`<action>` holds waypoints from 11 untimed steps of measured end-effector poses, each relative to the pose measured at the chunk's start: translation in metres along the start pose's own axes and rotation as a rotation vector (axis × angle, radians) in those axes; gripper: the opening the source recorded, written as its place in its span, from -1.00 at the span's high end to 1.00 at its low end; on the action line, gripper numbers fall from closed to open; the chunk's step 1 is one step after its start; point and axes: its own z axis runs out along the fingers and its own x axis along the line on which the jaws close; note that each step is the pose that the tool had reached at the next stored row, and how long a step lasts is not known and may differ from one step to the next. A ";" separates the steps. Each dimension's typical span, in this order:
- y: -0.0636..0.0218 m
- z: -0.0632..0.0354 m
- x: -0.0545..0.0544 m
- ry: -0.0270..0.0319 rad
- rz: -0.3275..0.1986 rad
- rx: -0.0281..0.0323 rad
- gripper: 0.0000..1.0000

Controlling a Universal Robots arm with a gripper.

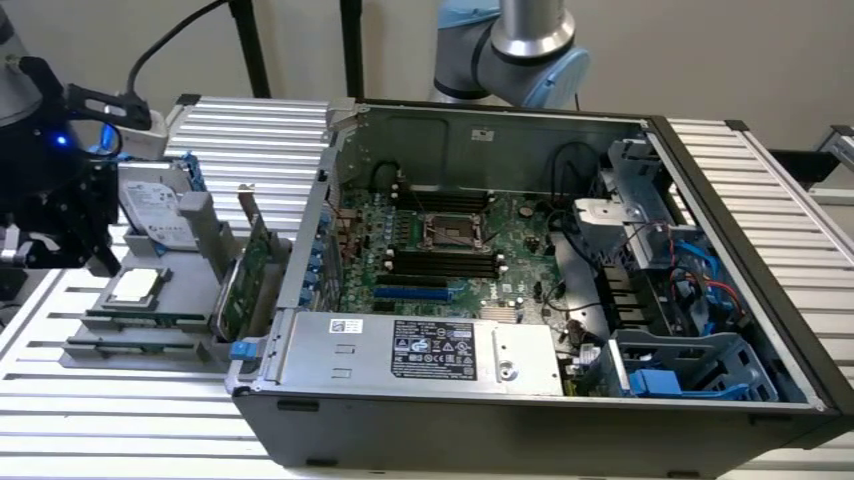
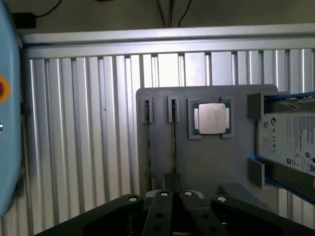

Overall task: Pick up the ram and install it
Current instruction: 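Pick up the ram and move it above insertion slot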

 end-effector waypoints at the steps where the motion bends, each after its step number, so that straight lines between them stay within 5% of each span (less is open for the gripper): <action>1: -0.0001 0.0017 0.001 0.0001 -0.001 -0.0001 -1.00; 11: -0.0012 0.0199 0.010 0.0000 -0.002 0.0001 -1.00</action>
